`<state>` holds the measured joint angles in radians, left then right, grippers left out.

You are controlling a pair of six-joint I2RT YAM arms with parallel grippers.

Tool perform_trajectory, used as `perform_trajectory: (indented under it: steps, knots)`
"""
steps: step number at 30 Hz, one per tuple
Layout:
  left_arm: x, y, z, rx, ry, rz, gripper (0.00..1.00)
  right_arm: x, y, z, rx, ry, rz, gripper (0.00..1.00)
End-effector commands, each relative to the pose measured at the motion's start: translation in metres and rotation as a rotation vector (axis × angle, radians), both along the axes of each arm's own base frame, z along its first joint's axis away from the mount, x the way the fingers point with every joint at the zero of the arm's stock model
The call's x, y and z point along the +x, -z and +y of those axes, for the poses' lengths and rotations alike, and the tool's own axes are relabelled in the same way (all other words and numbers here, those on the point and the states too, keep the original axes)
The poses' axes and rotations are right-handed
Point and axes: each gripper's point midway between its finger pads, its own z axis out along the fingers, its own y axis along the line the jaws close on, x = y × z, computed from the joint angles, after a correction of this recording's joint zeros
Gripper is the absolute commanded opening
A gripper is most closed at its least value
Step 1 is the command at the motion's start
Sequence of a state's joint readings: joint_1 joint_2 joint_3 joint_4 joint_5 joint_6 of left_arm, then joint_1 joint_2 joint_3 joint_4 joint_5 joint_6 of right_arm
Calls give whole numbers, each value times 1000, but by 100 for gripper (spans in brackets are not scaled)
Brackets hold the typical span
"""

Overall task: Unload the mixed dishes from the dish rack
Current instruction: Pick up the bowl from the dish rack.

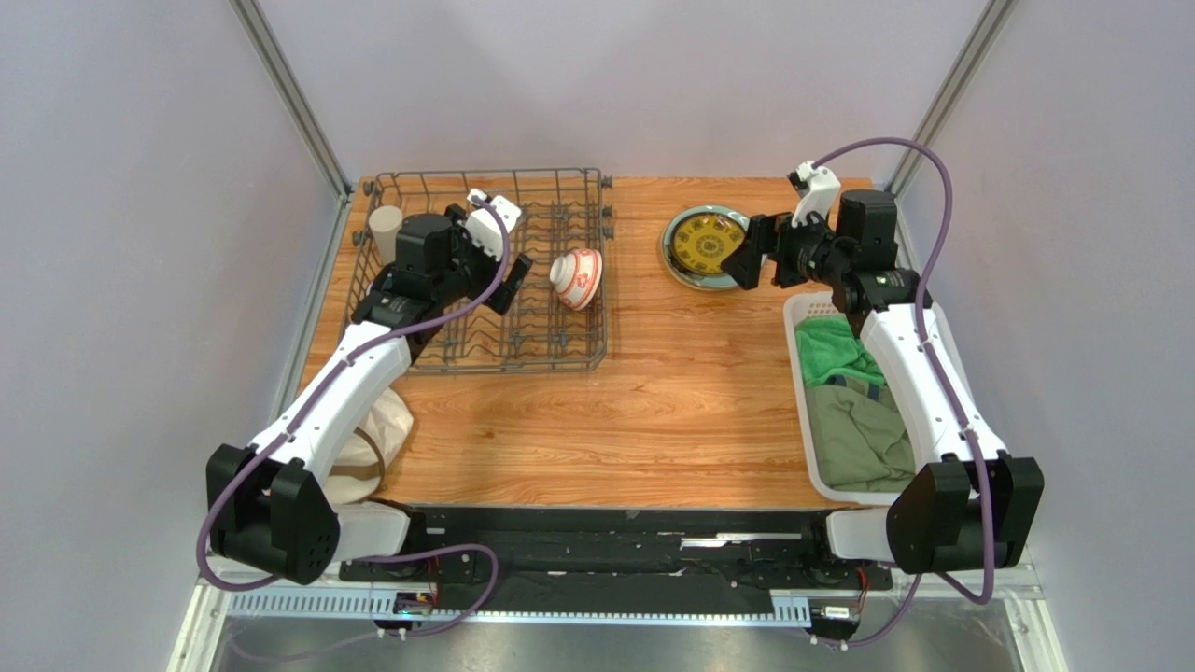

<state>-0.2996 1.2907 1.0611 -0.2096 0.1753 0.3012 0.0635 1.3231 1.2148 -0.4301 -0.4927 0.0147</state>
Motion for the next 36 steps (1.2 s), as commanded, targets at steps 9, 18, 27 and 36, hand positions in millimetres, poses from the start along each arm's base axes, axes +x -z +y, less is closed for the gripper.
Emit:
perform_trajectory:
  steps: [9, 18, 27, 36]
  knots:
    - [7, -14, -13, -62, 23, 17, 98, 2, 1, 1, -9, -5, -40, 99]
    - [21, 2, -10, -63, -26, 6, 99, 1, 3, -3, -45, -12, -66, 99]
    - [24, 30, -17, -70, -8, 58, 99, 2, 7, -4, -59, -14, -68, 99]
    - [28, 59, -29, -35, -25, 72, 99, 5, 13, -6, -66, -9, -55, 99]
